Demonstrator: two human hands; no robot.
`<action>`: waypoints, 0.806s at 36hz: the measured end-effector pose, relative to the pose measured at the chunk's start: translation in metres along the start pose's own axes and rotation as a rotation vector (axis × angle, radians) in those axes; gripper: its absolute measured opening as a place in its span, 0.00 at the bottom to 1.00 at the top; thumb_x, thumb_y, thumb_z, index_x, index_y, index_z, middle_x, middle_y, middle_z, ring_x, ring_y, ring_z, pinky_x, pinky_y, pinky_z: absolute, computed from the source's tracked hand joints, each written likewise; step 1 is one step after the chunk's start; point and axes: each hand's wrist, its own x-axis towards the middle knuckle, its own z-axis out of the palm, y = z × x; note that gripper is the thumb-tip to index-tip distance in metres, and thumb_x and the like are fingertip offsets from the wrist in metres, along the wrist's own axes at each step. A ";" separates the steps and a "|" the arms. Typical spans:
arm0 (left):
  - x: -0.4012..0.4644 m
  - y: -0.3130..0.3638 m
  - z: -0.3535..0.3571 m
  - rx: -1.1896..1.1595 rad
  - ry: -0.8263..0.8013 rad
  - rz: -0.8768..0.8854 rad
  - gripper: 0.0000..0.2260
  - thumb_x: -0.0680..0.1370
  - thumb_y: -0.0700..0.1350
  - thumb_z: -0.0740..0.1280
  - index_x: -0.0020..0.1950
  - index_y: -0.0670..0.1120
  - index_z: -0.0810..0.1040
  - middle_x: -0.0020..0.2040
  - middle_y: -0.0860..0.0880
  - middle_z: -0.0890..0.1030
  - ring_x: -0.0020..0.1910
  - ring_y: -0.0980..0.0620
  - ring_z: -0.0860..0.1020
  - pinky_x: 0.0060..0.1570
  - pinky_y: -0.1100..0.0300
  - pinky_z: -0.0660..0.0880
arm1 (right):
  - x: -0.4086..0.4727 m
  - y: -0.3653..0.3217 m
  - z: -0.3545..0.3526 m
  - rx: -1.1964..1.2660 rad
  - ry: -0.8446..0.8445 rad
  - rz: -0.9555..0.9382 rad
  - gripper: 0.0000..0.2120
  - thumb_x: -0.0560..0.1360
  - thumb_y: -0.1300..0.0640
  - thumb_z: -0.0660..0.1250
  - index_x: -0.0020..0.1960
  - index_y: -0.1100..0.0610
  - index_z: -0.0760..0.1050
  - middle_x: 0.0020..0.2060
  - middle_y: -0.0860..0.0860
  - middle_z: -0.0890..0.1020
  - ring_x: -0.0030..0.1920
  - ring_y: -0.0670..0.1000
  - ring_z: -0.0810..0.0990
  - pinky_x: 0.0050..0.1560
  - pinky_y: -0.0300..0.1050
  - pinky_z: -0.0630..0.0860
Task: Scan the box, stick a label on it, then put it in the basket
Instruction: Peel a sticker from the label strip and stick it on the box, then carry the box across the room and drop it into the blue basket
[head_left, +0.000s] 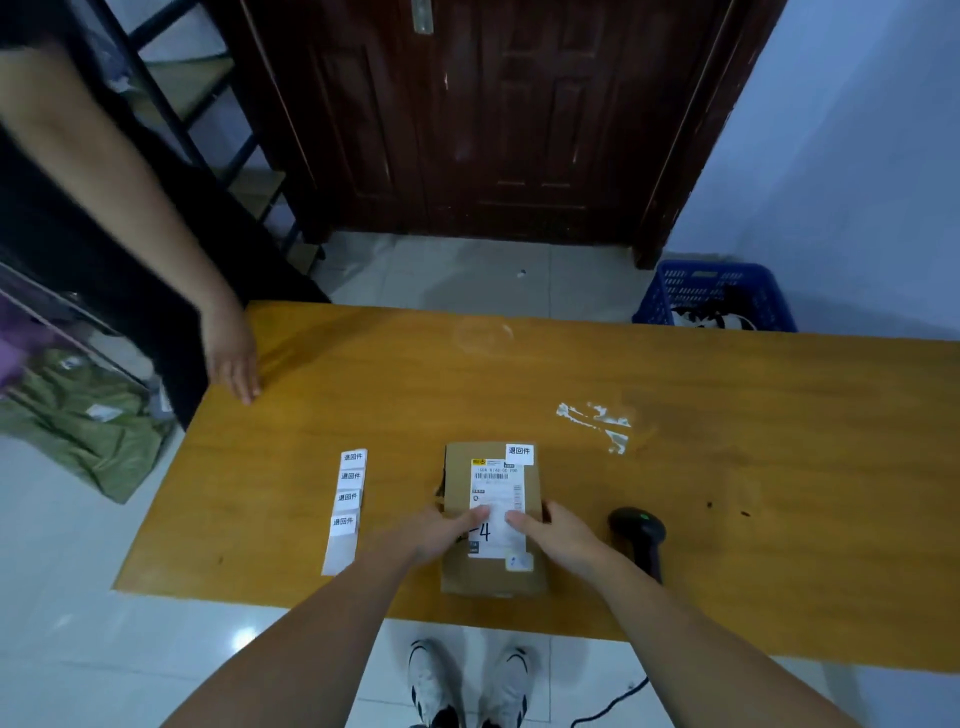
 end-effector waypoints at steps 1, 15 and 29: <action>-0.001 -0.001 0.004 -0.066 -0.012 0.005 0.53 0.55 0.83 0.67 0.72 0.53 0.75 0.70 0.48 0.78 0.66 0.45 0.77 0.69 0.43 0.71 | -0.001 0.001 0.003 0.008 -0.006 0.005 0.31 0.77 0.38 0.71 0.74 0.51 0.71 0.59 0.43 0.82 0.55 0.45 0.82 0.57 0.46 0.79; -0.026 0.018 -0.002 -0.138 0.074 0.019 0.36 0.71 0.76 0.63 0.68 0.51 0.79 0.64 0.47 0.82 0.56 0.48 0.81 0.58 0.53 0.76 | -0.011 -0.012 0.005 0.230 0.038 0.008 0.31 0.75 0.35 0.72 0.73 0.49 0.74 0.55 0.46 0.87 0.53 0.49 0.87 0.54 0.48 0.83; -0.110 0.100 -0.101 -0.253 0.248 0.200 0.39 0.65 0.78 0.64 0.62 0.49 0.78 0.58 0.49 0.84 0.54 0.47 0.82 0.59 0.45 0.79 | -0.068 -0.160 -0.042 0.225 -0.006 -0.261 0.30 0.75 0.34 0.71 0.72 0.48 0.73 0.56 0.49 0.88 0.54 0.53 0.88 0.57 0.55 0.84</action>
